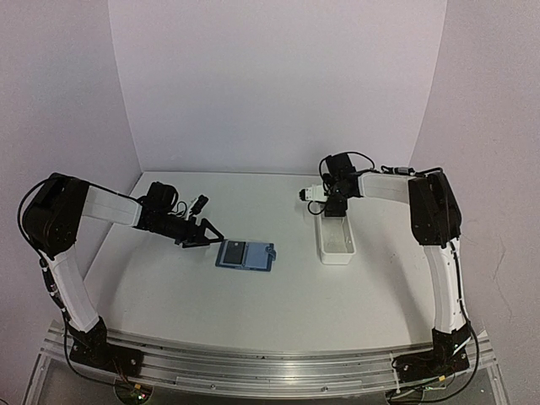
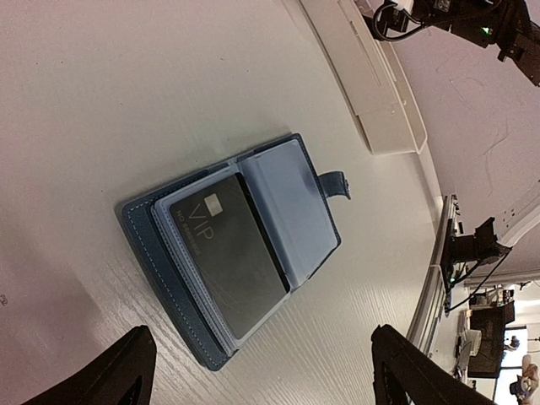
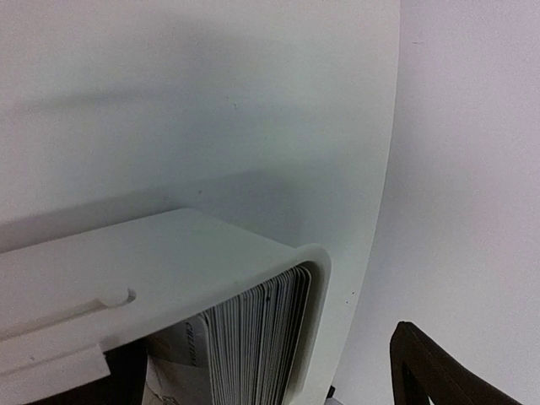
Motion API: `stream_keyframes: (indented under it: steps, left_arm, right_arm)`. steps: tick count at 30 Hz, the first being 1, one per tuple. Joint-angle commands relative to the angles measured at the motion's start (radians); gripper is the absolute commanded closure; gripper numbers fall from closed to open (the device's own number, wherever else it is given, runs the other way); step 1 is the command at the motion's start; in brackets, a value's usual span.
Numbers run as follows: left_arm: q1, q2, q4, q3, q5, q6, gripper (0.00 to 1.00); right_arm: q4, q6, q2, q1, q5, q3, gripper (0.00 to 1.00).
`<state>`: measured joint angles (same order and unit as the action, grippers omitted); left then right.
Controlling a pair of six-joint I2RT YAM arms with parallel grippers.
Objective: Put the credit cards into the card holder
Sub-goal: Pick up the credit card from the storage box.
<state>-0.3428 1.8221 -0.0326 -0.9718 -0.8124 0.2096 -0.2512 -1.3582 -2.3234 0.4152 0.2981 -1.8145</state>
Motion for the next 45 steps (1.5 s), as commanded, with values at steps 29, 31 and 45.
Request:
stream_keyframes:
  steps: [29,31,45]
  left_arm:
    - [0.007,-0.012,0.028,0.013,-0.025,0.005,0.12]
    - [0.006,-0.012,0.028,0.013,-0.025,0.005,0.12]
    - [0.006,-0.015,0.028,0.016,-0.028,0.007,0.12]
  right_arm:
    - [0.075,0.015,0.068,-0.01,0.038,-0.02,0.55]
    - [0.074,0.019,0.067,-0.009,0.038,-0.017,0.62]
    - [0.044,0.048,0.079,-0.01,0.023,-0.012,1.0]
